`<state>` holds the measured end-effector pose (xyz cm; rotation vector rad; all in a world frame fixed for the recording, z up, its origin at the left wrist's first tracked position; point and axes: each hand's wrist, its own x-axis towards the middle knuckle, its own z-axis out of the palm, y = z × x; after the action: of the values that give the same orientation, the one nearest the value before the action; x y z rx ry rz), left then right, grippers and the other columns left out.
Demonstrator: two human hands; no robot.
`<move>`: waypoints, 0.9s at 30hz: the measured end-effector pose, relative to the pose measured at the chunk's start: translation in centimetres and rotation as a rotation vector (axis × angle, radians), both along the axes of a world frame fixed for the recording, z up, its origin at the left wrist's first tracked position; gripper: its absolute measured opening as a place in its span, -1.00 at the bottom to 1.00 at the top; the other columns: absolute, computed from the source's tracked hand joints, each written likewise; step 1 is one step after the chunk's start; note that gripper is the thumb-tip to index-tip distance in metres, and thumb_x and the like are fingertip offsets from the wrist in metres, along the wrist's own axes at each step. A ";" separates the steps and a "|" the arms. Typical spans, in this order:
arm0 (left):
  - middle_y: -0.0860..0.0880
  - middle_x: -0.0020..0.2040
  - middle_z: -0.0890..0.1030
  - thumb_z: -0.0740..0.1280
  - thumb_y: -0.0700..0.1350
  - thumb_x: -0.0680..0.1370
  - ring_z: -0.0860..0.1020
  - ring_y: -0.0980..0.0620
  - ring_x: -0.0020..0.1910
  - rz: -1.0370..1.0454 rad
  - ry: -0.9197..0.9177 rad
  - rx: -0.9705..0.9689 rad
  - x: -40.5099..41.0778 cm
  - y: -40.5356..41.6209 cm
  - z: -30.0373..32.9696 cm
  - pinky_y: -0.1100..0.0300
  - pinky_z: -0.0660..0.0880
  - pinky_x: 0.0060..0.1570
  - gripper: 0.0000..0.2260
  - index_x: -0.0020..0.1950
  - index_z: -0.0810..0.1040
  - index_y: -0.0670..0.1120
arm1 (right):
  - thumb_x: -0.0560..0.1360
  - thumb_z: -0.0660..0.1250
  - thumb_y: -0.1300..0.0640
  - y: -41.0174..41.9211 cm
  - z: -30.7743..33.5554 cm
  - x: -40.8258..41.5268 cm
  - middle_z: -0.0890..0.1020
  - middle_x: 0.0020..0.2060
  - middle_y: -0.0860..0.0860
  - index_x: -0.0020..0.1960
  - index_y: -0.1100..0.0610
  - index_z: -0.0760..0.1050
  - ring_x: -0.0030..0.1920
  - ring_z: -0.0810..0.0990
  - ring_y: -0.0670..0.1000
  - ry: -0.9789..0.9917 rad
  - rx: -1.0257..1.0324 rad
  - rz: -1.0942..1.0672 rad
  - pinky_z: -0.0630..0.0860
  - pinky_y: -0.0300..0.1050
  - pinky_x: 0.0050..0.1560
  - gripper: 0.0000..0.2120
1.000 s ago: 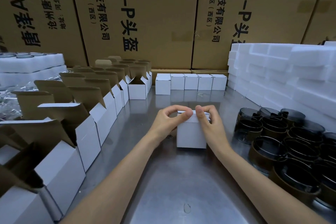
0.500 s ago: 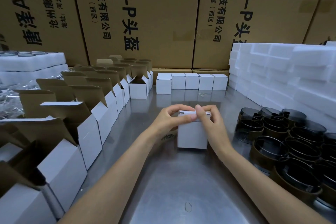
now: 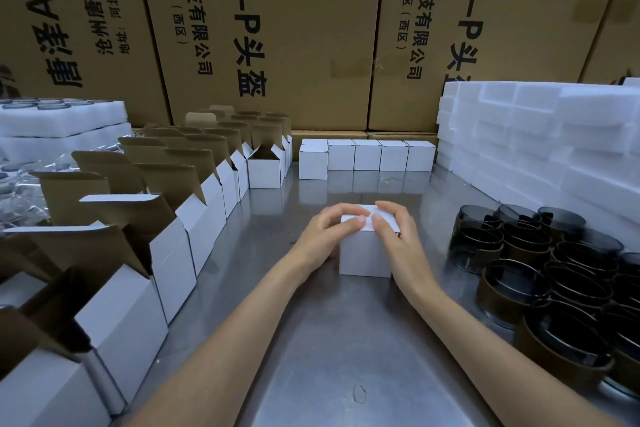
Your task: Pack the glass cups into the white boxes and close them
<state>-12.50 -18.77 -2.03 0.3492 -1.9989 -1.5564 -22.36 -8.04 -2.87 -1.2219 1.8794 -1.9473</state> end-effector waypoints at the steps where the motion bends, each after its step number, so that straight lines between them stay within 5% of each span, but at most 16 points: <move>1: 0.08 0.17 0.54 0.38 0.07 0.52 0.46 0.18 0.22 0.096 0.031 -0.087 -0.1 -0.1 -0.3 0.15 0.35 0.29 -0.88 0.02 0.65 0.14 | 0.60 0.22 0.06 0.0 -0.1 0.0 0.39 0.25 -0.09 0.24 -0.07 0.39 0.14 0.36 -0.42 0.023 -0.004 -0.041 0.29 -0.52 0.09 -0.78; 3: 0.14 0.23 0.43 0.35 0.05 0.55 0.36 0.27 0.25 0.349 0.079 -0.304 -0.1 -0.2 -0.8 0.24 0.32 0.29 -0.87 0.04 0.65 0.12 | 0.58 0.25 0.00 0.1 -0.3 0.1 0.33 0.23 -0.13 0.27 -0.10 0.37 0.16 0.36 -0.34 0.085 -0.015 -0.124 0.25 -0.45 0.19 -0.73; 5: 0.07 0.21 0.45 0.34 0.06 0.54 0.42 0.09 0.19 0.540 0.127 -0.647 -0.1 -0.3 -0.8 0.18 0.39 0.13 -0.84 0.00 0.68 0.05 | 0.56 0.27 0.03 0.1 -0.5 0.2 0.31 0.19 -0.13 0.28 -0.07 0.37 0.22 0.34 -0.22 0.217 0.014 -0.206 0.21 -0.43 0.17 -0.70; 9: -0.03 -0.06 0.65 0.27 0.08 0.52 0.61 -0.10 -0.13 0.611 0.188 -1.327 -1.5 -1.3 -0.7 0.09 0.54 -0.15 -0.70 0.01 0.70 -0.05 | 0.52 0.28 0.17 -0.2 -0.7 0.5 0.29 0.13 -0.13 0.26 0.03 0.40 0.22 0.37 -0.06 0.416 0.051 -0.338 0.20 -0.38 0.04 -0.68; 15: -0.06 0.01 0.67 0.46 -0.07 0.44 0.64 -0.10 -0.06 0.575 -0.019 -1.281 -6.6 -5.6 0.2 -0.01 0.50 0.07 -0.76 0.09 0.67 -0.09 | 0.41 0.36 0.25 -0.6 -0.4 1.1 0.47 0.04 -0.02 0.14 0.09 0.49 0.05 0.44 0.04 0.665 0.130 -0.389 0.37 -0.17 -0.04 -0.68; 19: 0.00 0.49 0.31 0.19 0.06 0.62 0.26 -0.01 0.47 0.469 -0.481 -1.269 -11.5 -9.2 0.4 -0.04 -0.02 0.46 -0.52 0.52 0.22 -0.01 | 0.32 0.40 0.28 -0.8 -0.3 1.0 0.56 -0.09 -0.01 0.02 0.11 0.55 -0.03 0.53 0.08 0.794 0.171 -0.381 0.52 -0.06 -0.12 -0.72; 27: -0.05 0.59 0.00 -0.05 0.31 0.59 -0.10 -0.09 0.56 0.477 -0.907 -1.336 -18.2 -14.8 2.5 -0.13 -0.30 0.45 -0.31 0.58 -0.11 -0.07 | 0.17 0.37 0.14 -1.5 -0.7 0.6 0.55 -0.28 -0.03 -0.22 0.05 0.56 -0.21 0.61 0.07 0.911 0.282 -0.327 0.55 -0.15 -0.30 -0.82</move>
<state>-30.69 -33.57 0.42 0.9176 -2.7675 0.4998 -21.75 -9.49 -3.53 -2.0056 2.7886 -1.2079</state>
